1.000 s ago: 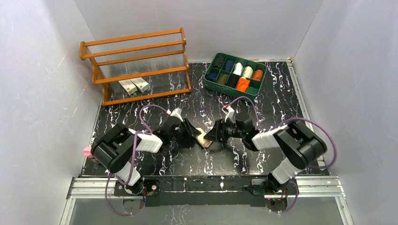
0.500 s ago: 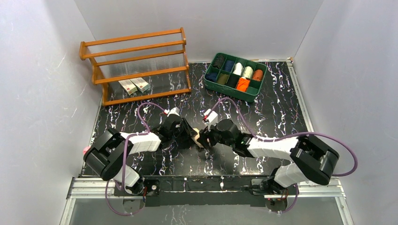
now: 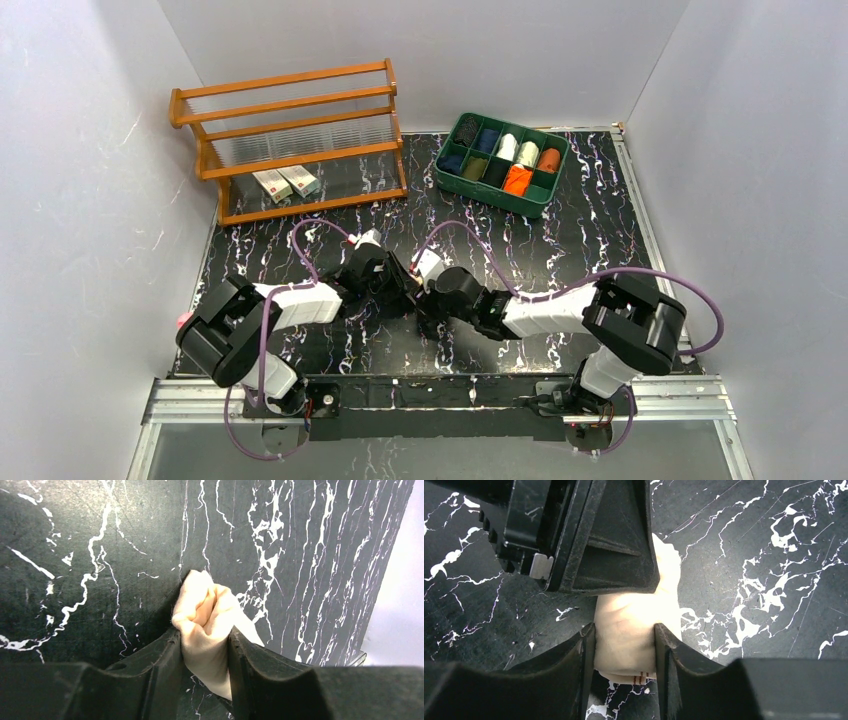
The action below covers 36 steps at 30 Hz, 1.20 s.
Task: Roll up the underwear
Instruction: Roll the underwear to the center of the board, then pick up the underwear from the center of the board.
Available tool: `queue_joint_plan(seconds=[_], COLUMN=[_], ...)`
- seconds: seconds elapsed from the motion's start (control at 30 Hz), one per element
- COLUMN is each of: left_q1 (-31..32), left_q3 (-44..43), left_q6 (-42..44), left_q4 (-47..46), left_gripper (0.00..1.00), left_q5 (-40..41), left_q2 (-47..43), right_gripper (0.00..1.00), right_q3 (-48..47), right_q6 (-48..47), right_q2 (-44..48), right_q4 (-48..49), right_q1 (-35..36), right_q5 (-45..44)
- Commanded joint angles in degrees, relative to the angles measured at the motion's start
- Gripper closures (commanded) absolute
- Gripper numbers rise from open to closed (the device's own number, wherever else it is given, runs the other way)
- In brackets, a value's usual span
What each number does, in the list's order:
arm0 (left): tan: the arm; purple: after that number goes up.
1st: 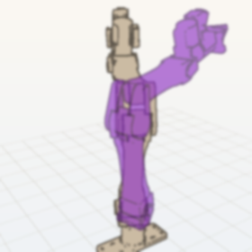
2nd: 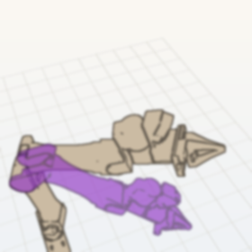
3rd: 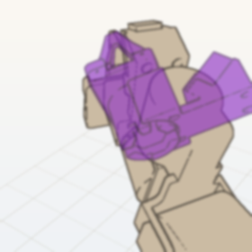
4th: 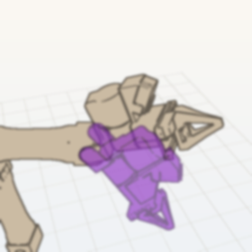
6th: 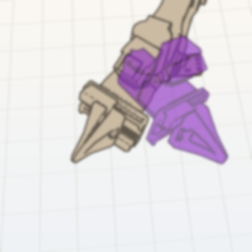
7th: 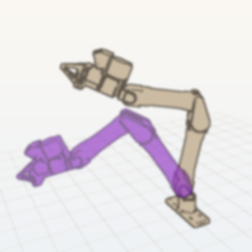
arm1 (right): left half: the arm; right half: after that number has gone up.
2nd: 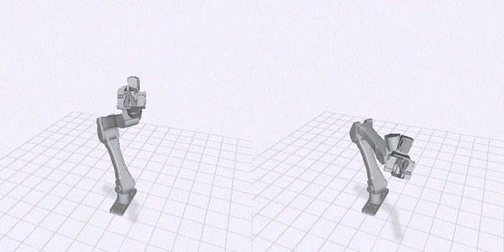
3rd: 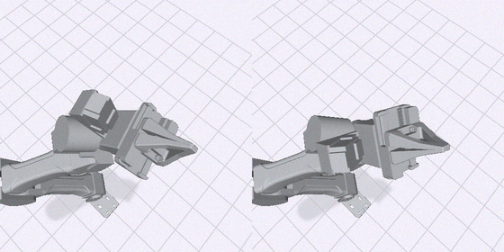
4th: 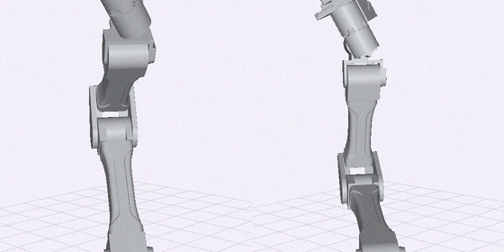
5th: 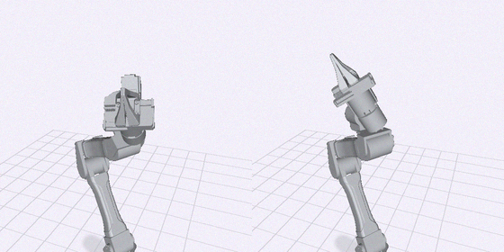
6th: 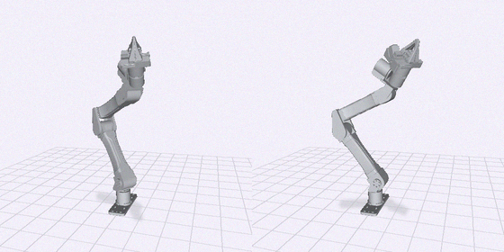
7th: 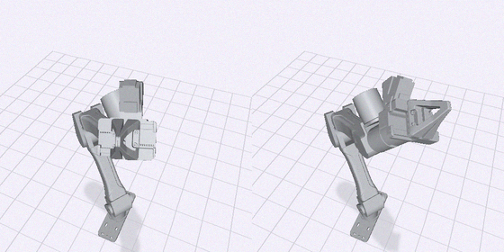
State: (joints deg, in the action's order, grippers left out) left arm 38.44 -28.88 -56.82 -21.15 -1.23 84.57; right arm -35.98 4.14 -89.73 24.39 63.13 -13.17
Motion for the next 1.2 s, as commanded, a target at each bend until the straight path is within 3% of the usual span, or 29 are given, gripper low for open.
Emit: queue_joint_plan(seconds=[0.0,0.17,0.33,0.53,0.7,0.87,1.03,1.17], left_q1=[0.0,-0.02,0.05,0.04,-0.01,0.01,0.01,0.06], left_q3=[2.19,2.25,3.49,4.83,4.43,4.36,4.82,5.07], left_q6=[2.68,2.24,1.88,2.2,4.22,4.76,5.59,5.81], left_q4=[12.34,12.16,9.54,7.22,5.68,4.79,2.6,1.11], left_gripper=[0.62,0.46,0.34,0.3,0.3,0.31,0.4,0.53], left_q5=[4.06,4.5,3.73,3.43,2.68,2.04,-0.69,-2.49], left_q2=[-0.28,-1.98,-2.96,-2.56,-0.89,1.3,3.23,5.13], right_gripper=[0.62,0.77,0.79,0.79,0.79,0.78,0.75,0.68], right_q3=[-0.25,2.59,8.66,13.75,15.96,16.78,16.11,14.74], right_q6=[1.05,6.54,17.91,29.92,37.59,41.63,40.75,38.1], right_q2=[-1.93,-1.43,-2.55,-8.16,-14.18,-17.68,-17.5,-15.87], right_q4=[-2.85,0.76,12.97,27.7,38.23,42.46,39.9,34.33], right_q1=[0.21,-1.64,-8.59,-17.09,-21.66,-24.92,-25.22,-25.21], right_q5=[-4.28,6.11,24.65,40.32,46.6,48.45,47.83,46.4])
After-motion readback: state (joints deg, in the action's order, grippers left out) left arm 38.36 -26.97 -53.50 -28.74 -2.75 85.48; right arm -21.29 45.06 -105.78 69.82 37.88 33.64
